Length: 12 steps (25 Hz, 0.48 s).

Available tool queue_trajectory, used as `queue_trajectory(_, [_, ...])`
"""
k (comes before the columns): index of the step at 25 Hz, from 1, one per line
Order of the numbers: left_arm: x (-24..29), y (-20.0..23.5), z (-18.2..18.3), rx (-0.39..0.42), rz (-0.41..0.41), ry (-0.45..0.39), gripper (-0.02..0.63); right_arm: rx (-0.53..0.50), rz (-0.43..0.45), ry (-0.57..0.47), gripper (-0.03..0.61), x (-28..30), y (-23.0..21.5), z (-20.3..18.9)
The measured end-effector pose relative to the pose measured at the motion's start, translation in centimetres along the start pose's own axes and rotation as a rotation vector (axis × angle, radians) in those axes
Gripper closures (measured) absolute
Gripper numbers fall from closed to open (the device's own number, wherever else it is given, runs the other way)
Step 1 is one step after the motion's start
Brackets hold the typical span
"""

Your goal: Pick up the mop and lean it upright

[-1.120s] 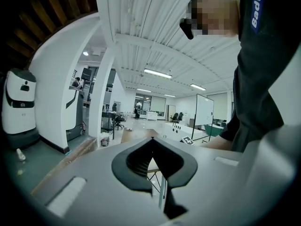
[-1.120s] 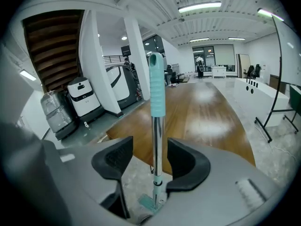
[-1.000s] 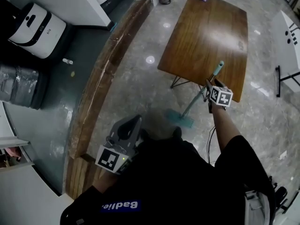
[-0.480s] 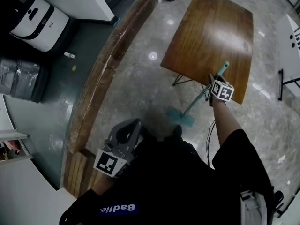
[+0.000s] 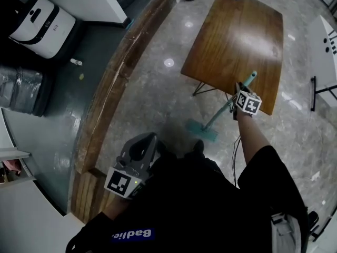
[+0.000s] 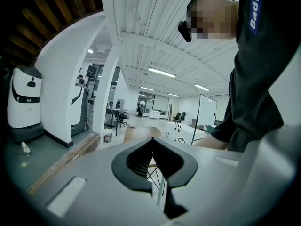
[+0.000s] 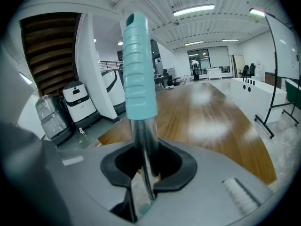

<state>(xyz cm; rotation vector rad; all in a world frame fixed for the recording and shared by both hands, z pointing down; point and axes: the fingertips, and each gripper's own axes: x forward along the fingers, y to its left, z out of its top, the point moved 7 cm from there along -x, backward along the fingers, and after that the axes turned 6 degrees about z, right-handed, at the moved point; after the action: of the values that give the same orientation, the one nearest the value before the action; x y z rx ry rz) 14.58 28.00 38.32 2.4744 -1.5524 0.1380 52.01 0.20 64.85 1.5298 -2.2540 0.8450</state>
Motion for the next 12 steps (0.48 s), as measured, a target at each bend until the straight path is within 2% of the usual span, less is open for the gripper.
queue_trajectory(7, [-0.2,0.9,0.2,0.002,-0.029,-0.012,0.594,0.006,0.028,-0.003,0.506,-2.2,2.6,-1.4])
queue_trajectory(12, [-0.4,1.3,0.5,-0.002,-0.054,-0.032,0.594,-0.06,0.07,0.024,0.508,-5.3,4.8,-2.9])
